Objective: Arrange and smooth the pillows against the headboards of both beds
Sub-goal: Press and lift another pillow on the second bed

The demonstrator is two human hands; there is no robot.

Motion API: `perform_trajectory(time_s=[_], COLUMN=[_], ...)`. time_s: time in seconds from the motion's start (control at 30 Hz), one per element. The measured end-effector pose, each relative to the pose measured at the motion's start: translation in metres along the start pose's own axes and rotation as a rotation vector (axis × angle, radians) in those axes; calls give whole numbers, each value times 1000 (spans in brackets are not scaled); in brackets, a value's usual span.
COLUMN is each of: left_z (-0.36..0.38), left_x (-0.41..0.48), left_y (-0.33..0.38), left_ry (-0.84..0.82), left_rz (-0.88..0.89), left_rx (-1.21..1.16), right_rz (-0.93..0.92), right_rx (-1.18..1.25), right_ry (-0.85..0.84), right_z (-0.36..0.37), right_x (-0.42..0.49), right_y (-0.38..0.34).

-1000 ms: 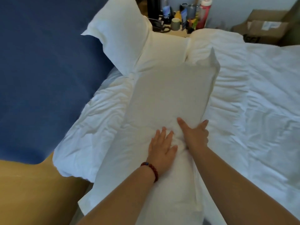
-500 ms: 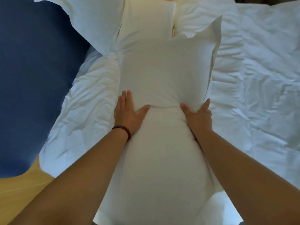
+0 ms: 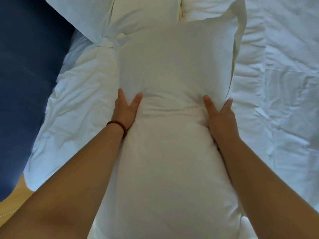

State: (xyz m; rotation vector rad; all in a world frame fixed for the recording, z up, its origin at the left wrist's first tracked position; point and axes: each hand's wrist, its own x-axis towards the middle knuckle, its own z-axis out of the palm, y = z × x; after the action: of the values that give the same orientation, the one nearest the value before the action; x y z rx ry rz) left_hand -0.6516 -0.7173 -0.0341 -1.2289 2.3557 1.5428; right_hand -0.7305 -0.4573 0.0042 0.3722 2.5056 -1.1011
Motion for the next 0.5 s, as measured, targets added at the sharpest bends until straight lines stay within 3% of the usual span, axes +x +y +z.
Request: perform_trajectory(time_s=[0.23,0.5], left_z=[-24,-31], left_x=[10,-28], left_y=[1,29], left_ry=[-155,-95], left_rz=[-307,-204], left_rx=[-53,-346], right_rz=[117,80], right_rx=[73,226], right_ry=[-79,-134], right_z=[4,-26], right_x=[-1,-15], right_y=[-15,-31])
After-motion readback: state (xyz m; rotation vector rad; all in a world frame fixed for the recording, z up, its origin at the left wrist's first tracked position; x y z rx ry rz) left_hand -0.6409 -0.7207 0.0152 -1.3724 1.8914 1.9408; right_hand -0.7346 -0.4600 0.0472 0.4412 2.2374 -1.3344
